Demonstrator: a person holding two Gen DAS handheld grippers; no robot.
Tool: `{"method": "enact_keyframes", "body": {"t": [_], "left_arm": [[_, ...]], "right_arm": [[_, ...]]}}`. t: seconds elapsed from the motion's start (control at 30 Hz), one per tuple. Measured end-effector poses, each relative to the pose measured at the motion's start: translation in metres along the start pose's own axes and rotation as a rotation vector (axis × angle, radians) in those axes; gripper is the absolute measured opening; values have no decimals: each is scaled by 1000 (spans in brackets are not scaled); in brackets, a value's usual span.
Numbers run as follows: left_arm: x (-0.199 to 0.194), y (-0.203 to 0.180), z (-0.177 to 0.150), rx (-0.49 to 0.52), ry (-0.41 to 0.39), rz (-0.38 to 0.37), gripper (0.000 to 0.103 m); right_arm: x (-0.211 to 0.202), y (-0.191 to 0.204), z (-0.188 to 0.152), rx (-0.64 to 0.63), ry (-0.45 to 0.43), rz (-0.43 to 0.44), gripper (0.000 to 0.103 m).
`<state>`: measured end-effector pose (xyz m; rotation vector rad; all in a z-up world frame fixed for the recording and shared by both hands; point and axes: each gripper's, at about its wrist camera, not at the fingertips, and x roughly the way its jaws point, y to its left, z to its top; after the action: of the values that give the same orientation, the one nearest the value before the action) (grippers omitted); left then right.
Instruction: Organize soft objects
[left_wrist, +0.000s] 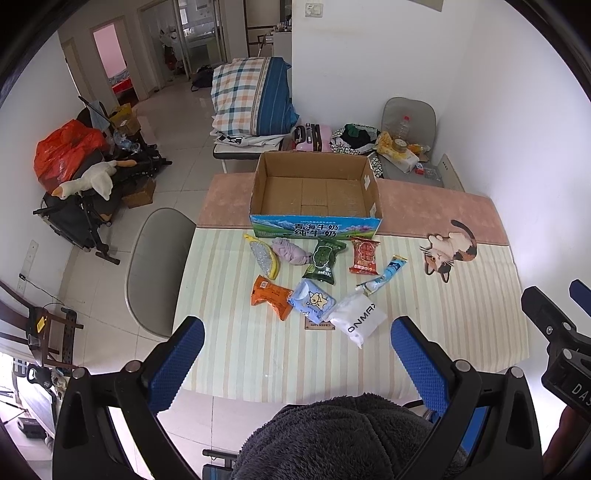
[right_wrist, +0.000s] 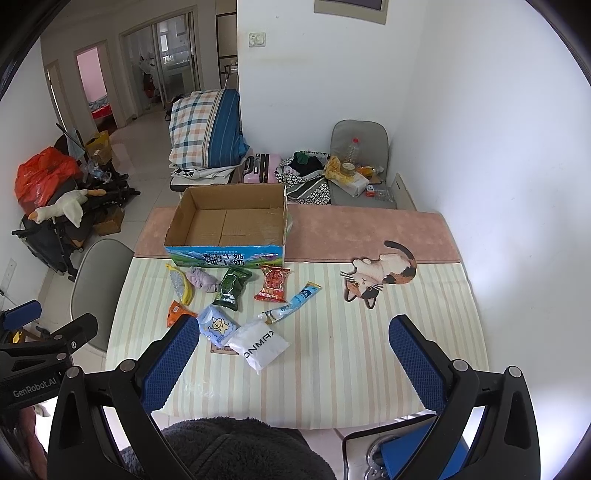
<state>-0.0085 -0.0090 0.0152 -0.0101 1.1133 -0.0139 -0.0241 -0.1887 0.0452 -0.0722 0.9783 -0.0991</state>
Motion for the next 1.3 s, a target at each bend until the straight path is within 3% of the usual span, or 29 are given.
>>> {"method": "enact_keyframes", "body": {"t": [0.63,0.8,0.9,1.0,1.13,1.2,1.3], "left_arm": [[2,-2,-2,0,-2,-9,103],[29,1,15,-18,-12,5,103],[69,10,29,-37,38,17,103],[119,20,34,-64,115,31,103],[204,29,29,-86,250,61,103],[245,35,20,-116,333,39,103],[291,41,6,-165,442,-1,101]], "right_arm": [[2,0,-1,2,3,9,103],[27,2,1,4,23,27,103],[65,8,6,-27,51,31,103],[129,19,4,-91,125,44,103],[243,34,-18,-152,325,47,103],[303,40,-36,-154,442,59,103],[360,58,-64,-263,518,108,103]]}}
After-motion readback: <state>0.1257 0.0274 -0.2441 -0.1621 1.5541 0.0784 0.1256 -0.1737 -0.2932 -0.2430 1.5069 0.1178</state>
